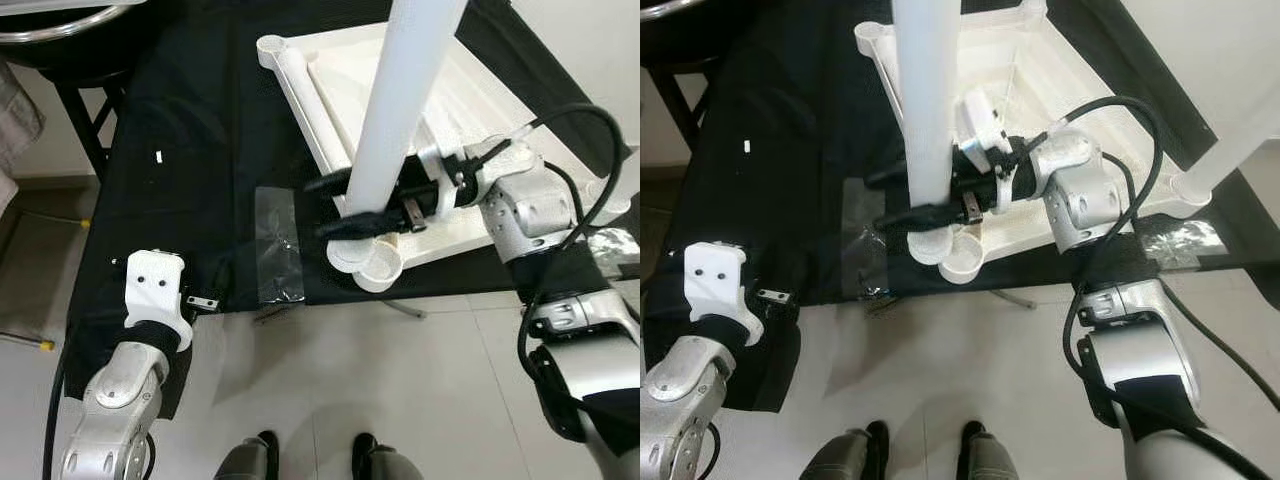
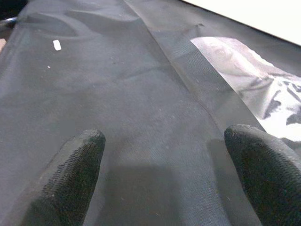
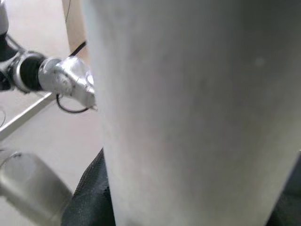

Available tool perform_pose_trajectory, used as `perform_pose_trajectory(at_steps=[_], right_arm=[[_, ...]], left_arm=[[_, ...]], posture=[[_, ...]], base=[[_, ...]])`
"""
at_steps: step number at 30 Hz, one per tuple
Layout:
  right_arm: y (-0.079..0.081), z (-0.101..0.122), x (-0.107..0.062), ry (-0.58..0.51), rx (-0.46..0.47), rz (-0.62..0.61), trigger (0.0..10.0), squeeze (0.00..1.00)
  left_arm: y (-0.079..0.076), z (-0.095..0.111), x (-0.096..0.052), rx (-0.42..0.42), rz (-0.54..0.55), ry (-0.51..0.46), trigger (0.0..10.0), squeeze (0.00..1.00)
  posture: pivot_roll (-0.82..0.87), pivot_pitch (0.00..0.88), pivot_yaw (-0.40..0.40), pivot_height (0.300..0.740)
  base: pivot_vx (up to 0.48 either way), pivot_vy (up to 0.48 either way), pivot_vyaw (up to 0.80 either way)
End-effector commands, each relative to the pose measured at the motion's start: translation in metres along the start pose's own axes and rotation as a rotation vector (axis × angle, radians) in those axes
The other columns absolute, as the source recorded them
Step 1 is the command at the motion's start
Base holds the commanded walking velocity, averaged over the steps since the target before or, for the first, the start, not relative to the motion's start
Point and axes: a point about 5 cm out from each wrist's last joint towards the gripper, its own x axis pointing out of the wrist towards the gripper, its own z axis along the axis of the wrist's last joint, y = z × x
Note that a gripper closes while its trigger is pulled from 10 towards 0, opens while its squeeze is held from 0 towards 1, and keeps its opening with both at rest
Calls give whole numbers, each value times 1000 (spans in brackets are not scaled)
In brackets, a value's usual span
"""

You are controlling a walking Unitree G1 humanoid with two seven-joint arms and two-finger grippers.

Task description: Building children table

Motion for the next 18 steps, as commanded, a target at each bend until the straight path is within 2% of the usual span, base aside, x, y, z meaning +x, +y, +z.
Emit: perform_pose_trajectory(at_steps=[1, 10, 12, 18], right_arm=[[4, 8, 1, -9, -39, 40, 10000, 0], [16, 5, -10, -7, -5, 37, 10000, 0], [18, 9, -18, -41, 13, 21, 10000, 0], [24, 9, -24, -76, 39, 10, 10000, 0]], left_arm=[[0, -2, -3, 12, -9, 20, 10000, 0], [-2, -2, -1, 11, -19, 14, 10000, 0], [-2, -2, 0, 10, -23, 15, 10000, 0], [-4, -3, 1, 8, -28, 16, 10000, 0]], posture=[[142, 348, -33, 740], [143, 346, -29, 740], [138, 342, -26, 740], [140, 340, -19, 740]], base=[[0, 0, 0], [0, 0, 0], [0, 0, 0], [0, 0, 0]])
